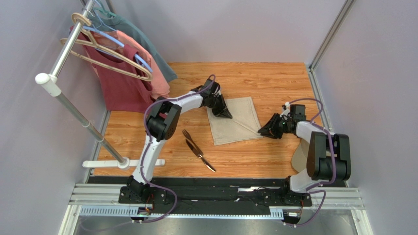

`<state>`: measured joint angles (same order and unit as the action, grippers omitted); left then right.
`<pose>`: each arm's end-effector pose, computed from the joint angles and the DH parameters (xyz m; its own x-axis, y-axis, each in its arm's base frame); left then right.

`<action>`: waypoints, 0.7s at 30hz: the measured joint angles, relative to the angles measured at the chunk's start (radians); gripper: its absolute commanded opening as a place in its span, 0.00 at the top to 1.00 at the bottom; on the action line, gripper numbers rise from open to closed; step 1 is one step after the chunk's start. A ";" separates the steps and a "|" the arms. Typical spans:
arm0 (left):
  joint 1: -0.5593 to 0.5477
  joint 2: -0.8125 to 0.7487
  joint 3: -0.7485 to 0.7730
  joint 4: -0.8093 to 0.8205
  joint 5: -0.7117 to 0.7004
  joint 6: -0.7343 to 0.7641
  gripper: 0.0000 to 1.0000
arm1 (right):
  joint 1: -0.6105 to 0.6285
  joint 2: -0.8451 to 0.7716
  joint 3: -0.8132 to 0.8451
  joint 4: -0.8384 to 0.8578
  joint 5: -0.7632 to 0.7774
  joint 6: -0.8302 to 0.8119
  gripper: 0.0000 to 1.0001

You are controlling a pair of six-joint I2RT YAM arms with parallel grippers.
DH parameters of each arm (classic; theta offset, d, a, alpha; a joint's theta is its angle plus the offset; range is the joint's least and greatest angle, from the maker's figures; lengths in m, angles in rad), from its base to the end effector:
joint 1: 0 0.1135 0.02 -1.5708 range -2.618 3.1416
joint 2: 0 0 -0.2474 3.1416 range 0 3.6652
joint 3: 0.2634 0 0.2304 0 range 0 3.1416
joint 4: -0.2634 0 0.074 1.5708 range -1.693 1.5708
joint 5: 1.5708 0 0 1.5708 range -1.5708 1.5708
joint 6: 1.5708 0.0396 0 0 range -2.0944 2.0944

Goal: Fold the napkin into a case and place the utensils inside
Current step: Smooth out the upper triangle-folded napkin at the center of the board.

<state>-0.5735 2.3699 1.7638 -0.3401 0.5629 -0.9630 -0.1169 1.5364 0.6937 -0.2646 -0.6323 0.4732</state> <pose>0.3894 -0.2767 0.1214 -0.9810 -0.1928 0.0214 -0.1476 0.6703 -0.7273 0.2527 -0.0061 0.1399 -0.8675 0.4720 -0.1570 0.2550 0.6930 0.6743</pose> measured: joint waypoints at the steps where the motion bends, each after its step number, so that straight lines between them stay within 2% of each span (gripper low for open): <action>1: 0.002 0.000 0.007 -0.007 -0.007 0.004 0.90 | 0.005 -0.024 0.003 -0.012 0.004 0.000 0.71; 5: 0.008 0.000 0.024 -0.018 -0.025 0.011 0.88 | 0.044 -0.069 0.066 -0.037 0.018 0.005 0.71; 12: -0.001 0.000 0.027 -0.007 -0.022 0.008 0.88 | 0.083 0.056 0.121 0.017 0.030 0.024 0.70; 19: 0.024 0.015 0.036 -0.024 -0.013 0.026 0.87 | 0.078 0.077 0.084 -0.025 0.150 0.005 0.61; 21: 0.024 0.014 0.036 -0.025 -0.011 0.029 0.87 | 0.090 0.054 0.105 -0.074 0.232 -0.011 0.59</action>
<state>-0.5491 2.3844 1.8000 -0.3653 0.5514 -0.9337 -0.0265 1.5906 0.7990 -0.3386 -0.4007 0.4618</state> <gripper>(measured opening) 0.128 0.385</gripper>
